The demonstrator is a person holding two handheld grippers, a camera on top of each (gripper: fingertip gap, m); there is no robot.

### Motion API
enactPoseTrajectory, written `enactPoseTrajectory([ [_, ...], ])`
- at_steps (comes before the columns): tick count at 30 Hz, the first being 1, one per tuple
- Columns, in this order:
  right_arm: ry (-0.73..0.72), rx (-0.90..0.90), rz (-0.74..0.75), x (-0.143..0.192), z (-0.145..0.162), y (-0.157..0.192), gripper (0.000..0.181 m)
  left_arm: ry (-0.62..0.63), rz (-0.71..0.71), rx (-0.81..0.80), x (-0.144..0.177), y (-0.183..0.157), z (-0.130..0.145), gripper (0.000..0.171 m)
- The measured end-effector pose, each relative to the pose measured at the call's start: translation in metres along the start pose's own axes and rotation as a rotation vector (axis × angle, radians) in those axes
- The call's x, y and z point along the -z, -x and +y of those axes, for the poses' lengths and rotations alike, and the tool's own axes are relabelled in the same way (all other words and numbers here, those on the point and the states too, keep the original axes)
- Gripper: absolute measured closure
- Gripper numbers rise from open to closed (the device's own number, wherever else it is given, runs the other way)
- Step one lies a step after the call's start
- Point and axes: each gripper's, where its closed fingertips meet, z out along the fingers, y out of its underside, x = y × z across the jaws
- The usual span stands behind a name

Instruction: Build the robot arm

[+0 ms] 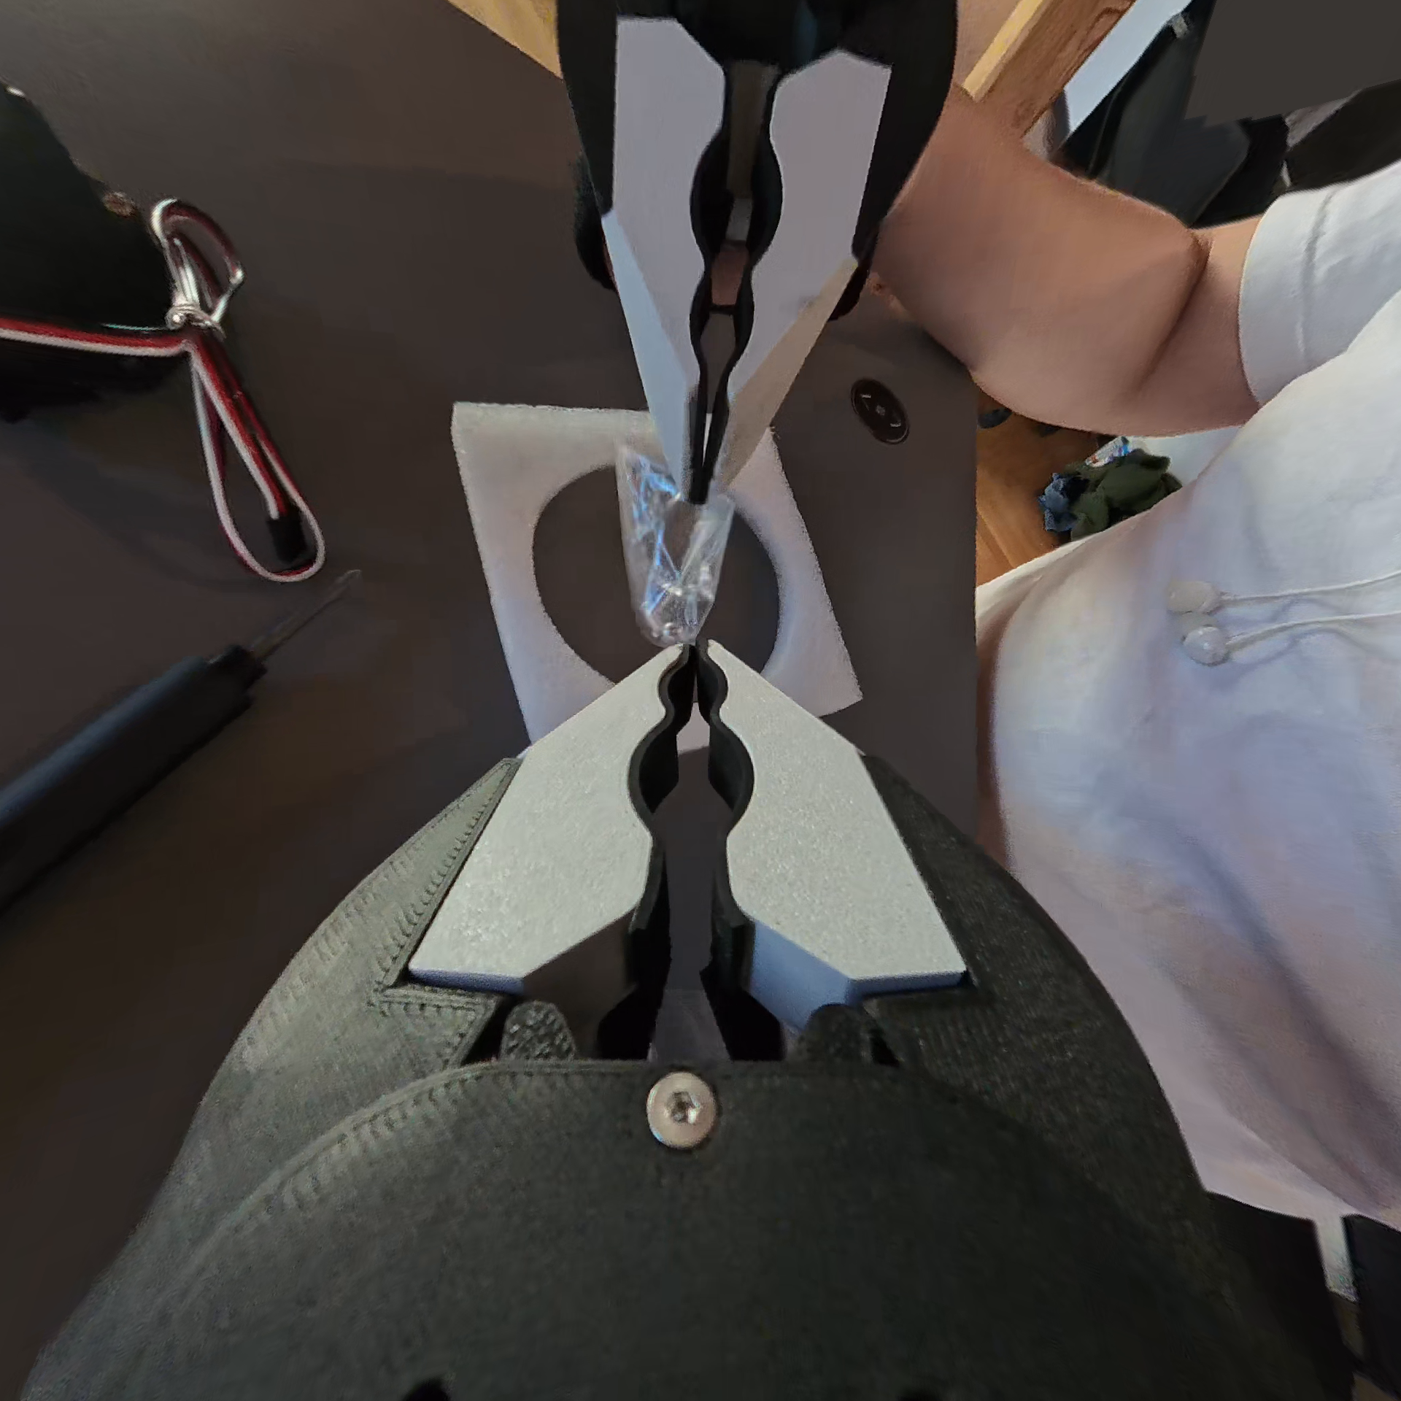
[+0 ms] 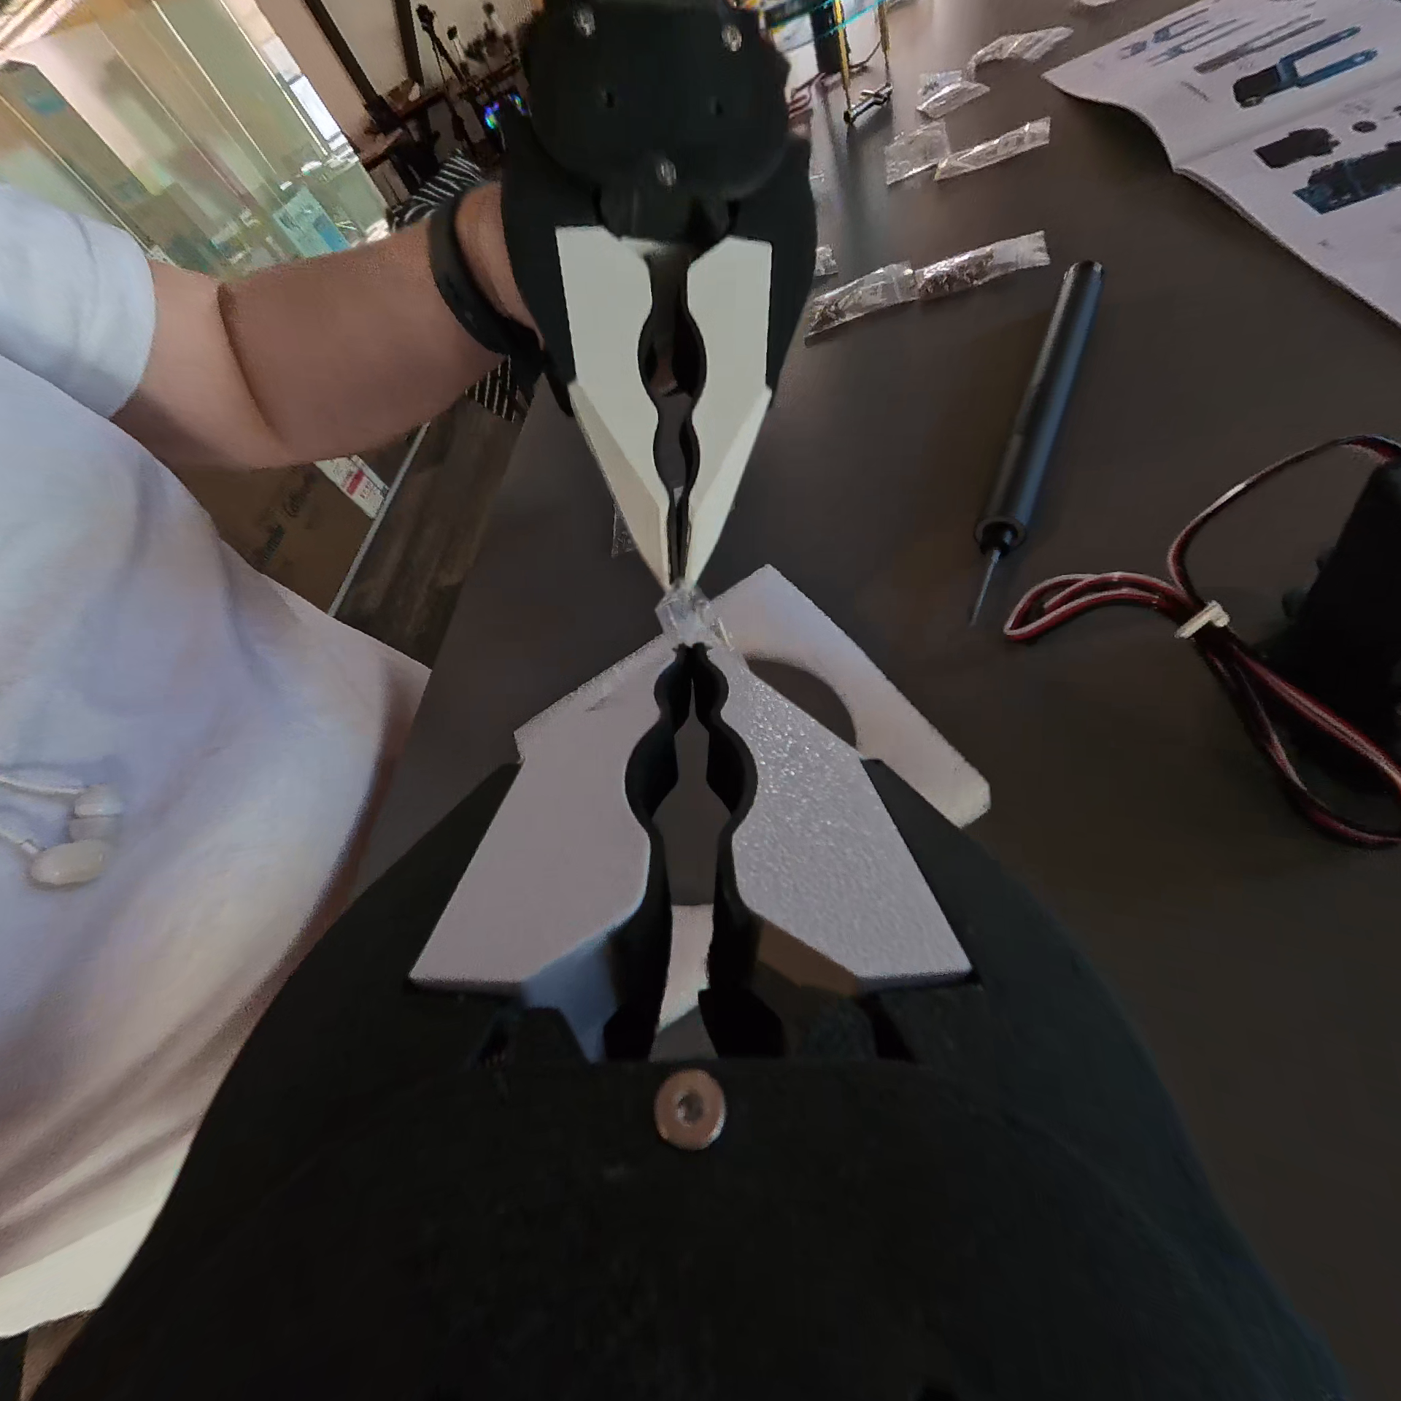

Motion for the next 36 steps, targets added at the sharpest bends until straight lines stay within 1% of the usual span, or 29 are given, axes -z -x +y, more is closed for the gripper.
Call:
enactPoseTrajectory([
  [5, -0.012, -0.013, 0.032, 0.001, 0.003, -0.004, 0.181, 0.077, -0.067, -0.011, 0.011, -0.002, -0.014, 0.171],
  [9, 0.002, -0.013, 0.051, 0.001, 0.008, -0.006, 0.181, 0.149, -0.094, 0.017, 0.009, 0.000, -0.020, 0.171],
  [10, -0.004, -0.015, 0.057, 0.002, 0.008, -0.006, 0.179, 0.166, -0.097, 0.021, 0.007, 0.001, -0.020, 0.171],
  [12, -0.023, -0.021, 0.089, 0.003, 0.007, -0.011, 0.162, 0.192, -0.101, 0.026, 0.003, 0.004, -0.019, 0.171],
  [15, -0.017, -0.011, 0.119, 0.005, 0.008, -0.014, 0.155, 0.163, -0.068, 0.033, 0.001, 0.001, -0.021, 0.171],
  [19, -0.011, 0.004, 0.088, 0.005, 0.007, -0.008, 0.155, 0.082, 0.002, 0.056, 0.000, -0.010, -0.033, 0.171],
  [21, -0.007, 0.013, 0.083, 0.005, 0.008, -0.007, 0.154, 0.113, -0.052, 0.052, -0.003, 0.002, -0.029, 0.171],
  [22, -0.008, 0.008, 0.081, 0.005, 0.009, -0.007, 0.153, 0.129, -0.052, 0.079, -0.004, 0.006, -0.027, 0.171],
  [25, -0.015, 0.009, 0.066, 0.005, 0.009, -0.003, 0.150, 0.110, -0.015, 0.128, -0.008, 0.003, -0.028, 0.171],
  [29, -0.047, -0.002, 0.029, 0.006, 0.002, 0.004, 0.136, 0.062, 0.001, 0.139, -0.006, 0.000, -0.037, 0.171],
  [32, -0.106, -0.033, -0.018, 0.008, -0.009, 0.013, 0.127, 0.017, 0.021, 0.205, -0.002, 0.001, -0.043, 0.171],
  [34, -0.097, -0.022, 0.040, 0.009, -0.008, 0.004, 0.125, -0.001, 0.056, 0.244, -0.001, -0.002, -0.045, 0.171],
  [36, -0.059, -0.012, 0.115, 0.008, -0.001, -0.010, 0.126, -0.006, 0.077, 0.241, -0.001, -0.006, -0.043, 0.171],
])
